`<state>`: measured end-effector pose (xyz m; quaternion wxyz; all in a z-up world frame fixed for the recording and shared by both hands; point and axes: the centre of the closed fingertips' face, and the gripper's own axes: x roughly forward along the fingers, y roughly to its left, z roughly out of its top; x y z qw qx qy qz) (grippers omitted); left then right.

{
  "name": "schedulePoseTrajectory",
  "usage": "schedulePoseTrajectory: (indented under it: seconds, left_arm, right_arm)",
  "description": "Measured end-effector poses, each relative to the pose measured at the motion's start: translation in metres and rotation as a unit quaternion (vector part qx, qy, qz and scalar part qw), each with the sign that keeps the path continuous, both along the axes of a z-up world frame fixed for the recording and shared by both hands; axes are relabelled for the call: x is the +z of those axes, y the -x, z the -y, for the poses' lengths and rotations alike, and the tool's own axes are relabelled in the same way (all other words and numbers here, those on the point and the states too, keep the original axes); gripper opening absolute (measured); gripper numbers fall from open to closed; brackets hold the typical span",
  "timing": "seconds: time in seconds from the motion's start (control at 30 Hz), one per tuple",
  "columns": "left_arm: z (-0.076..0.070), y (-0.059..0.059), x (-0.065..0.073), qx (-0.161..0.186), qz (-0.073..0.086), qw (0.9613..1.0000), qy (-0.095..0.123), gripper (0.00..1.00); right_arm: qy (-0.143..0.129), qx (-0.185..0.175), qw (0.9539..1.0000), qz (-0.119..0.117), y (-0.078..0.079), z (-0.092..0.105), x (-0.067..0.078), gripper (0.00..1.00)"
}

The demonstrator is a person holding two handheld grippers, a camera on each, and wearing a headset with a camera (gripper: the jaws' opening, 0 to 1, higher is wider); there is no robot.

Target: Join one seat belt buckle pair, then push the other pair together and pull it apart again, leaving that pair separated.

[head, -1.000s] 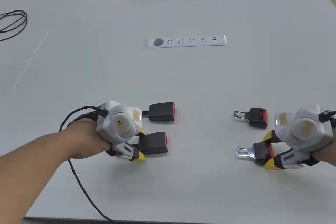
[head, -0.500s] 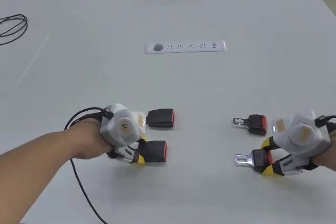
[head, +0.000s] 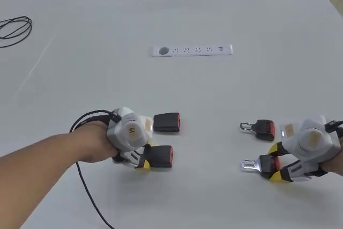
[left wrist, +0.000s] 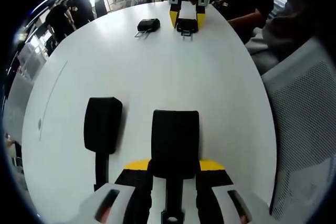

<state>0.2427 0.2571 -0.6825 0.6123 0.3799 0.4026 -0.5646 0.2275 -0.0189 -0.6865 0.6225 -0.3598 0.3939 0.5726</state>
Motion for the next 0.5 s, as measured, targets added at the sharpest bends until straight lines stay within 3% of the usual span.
schedulePoseTrajectory:
  seconds: [0.17, 0.23, 0.5]
  left_arm:
    - [-0.0002, 0.0007, -0.0002, 0.003, 0.001, 1.0000, -0.001, 0.32]
    - [-0.0002, 0.0005, -0.0001, 0.004, 0.001, 1.0000, -0.003, 0.32]
    - [-0.0004, -0.0001, -0.0007, 0.004, 0.001, 1.0000, -0.006, 0.32]
  right_arm:
    - [0.000, -0.009, 1.0000, 0.002, -0.0013, -0.0017, 0.0001, 0.35]
    - [-0.002, -0.032, 0.9995, 0.001, -0.0033, -0.0039, 0.0003, 0.35]
    - [-0.004, -0.036, 0.9993, 0.009, -0.0034, -0.0100, 0.0009, 0.35]
